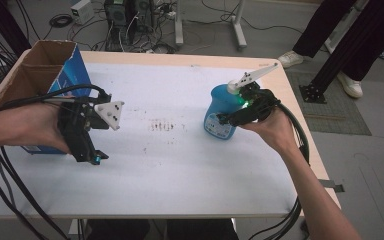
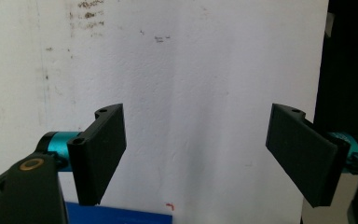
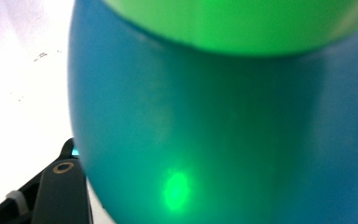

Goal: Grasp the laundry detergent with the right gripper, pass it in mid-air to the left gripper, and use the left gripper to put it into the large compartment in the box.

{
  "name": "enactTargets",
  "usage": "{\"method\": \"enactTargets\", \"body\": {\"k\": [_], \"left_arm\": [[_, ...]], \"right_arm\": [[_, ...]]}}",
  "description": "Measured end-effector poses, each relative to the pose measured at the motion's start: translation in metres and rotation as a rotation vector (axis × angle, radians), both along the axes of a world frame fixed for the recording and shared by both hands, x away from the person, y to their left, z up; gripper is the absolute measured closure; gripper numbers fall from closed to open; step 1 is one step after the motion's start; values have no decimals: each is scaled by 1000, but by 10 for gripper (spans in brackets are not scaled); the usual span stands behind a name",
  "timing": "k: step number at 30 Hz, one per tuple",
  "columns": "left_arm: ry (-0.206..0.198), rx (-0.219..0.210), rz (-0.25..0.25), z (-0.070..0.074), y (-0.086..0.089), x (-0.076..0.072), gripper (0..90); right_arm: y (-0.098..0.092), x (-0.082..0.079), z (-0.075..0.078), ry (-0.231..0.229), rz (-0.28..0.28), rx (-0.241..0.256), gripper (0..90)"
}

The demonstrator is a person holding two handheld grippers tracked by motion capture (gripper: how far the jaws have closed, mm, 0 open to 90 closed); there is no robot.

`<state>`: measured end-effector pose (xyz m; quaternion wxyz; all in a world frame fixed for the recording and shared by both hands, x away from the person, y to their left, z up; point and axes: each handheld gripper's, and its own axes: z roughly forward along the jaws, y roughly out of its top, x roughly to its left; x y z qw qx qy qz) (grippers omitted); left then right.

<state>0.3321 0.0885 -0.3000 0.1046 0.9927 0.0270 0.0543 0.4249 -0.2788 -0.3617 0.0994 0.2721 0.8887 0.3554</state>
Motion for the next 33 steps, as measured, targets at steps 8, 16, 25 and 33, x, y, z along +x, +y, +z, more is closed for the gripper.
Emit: {"method": "enactTargets", "body": {"k": [8, 16, 25, 33], "left_arm": [[-1, -2, 0, 0, -1, 0, 201], [2, 2, 0, 1, -2, 0, 201], [-1, -3, 2, 1, -1, -1, 201], [-3, -6, 6, 1, 1, -1, 201]], "right_arm": [[0, 0, 1, -7, 7, 8, 330], [-1, 0, 0, -19, 8, 10, 342], [0, -1, -2, -29, 28, 5, 385], [-2, -2, -4, -46, 40, 24, 443]]}}
